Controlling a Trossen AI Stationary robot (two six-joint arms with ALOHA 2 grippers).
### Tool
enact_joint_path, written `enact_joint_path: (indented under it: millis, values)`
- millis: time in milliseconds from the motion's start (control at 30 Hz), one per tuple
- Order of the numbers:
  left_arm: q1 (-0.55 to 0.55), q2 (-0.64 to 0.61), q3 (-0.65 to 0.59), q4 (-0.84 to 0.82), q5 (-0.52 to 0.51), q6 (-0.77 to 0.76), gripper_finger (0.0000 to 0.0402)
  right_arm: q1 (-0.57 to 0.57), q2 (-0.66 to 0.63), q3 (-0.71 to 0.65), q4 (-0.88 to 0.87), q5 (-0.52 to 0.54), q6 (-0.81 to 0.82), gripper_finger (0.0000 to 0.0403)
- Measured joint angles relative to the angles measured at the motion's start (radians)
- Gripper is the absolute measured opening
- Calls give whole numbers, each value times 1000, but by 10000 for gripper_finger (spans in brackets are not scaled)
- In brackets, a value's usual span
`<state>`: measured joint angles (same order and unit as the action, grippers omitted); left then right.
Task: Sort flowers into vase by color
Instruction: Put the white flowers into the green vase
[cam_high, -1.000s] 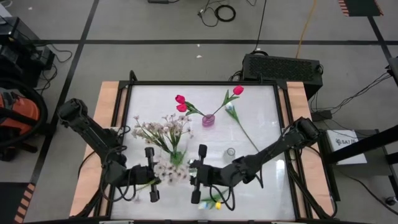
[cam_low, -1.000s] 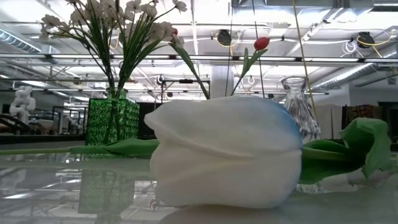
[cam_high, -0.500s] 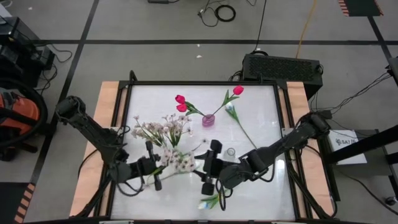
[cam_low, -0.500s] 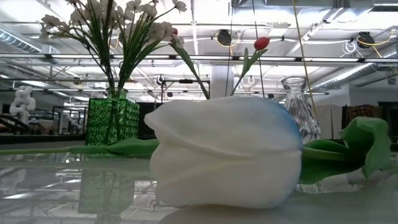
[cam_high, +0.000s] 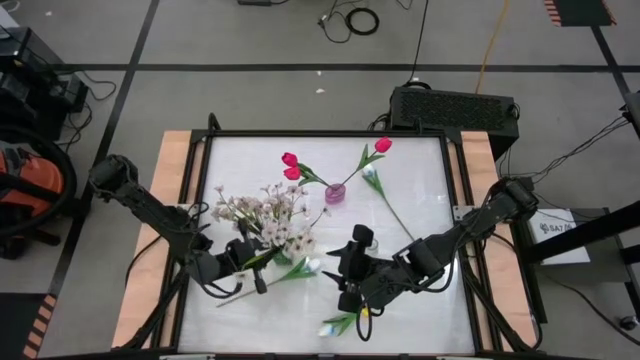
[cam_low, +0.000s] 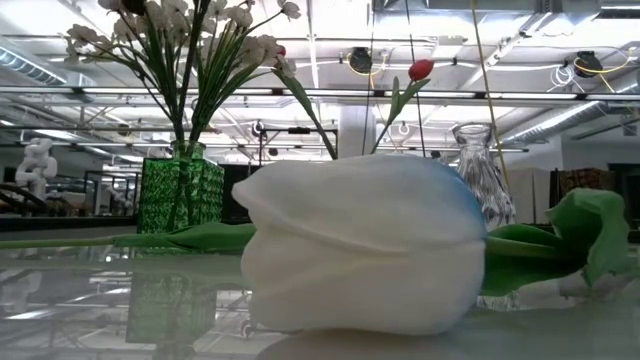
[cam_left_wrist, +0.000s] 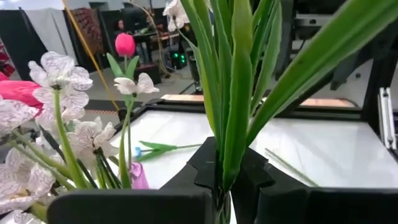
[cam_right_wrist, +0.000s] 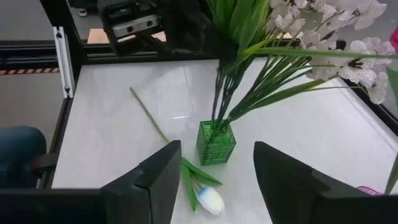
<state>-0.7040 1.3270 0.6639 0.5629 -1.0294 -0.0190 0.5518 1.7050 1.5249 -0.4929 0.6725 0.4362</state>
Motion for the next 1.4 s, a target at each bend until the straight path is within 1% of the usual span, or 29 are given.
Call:
enact_joint_path:
  millis: [167,367,533,700,833,1100,1167,1233,1400]
  values:
    - [20,10,-33,38,4,-10,27,0,0,0,2,0,-1,194]
    - [46,51,-34,92,5,-20,27,0,0,0,3,0,-2,194]
    - [56,63,-34,81,13,-21,27,0,0,0,3,0,-3,194]
    - [56,64,-34,71,72,-21,27,0,0,0,3,0,-3,194]
    - [56,64,-34,63,99,-28,27,0,0,0,2,0,-3,194]
    - [54,64,-34,8,102,-28,28,0,0,0,2,0,-3,194]
    - [53,64,-34,-15,102,-29,36,0,0,0,2,0,-3,194]
    - [53,64,-34,-39,102,-31,54,0,0,0,2,0,-3,194]
    - [52,64,-34,-98,79,-76,123,0,0,0,2,-1,-3,194]
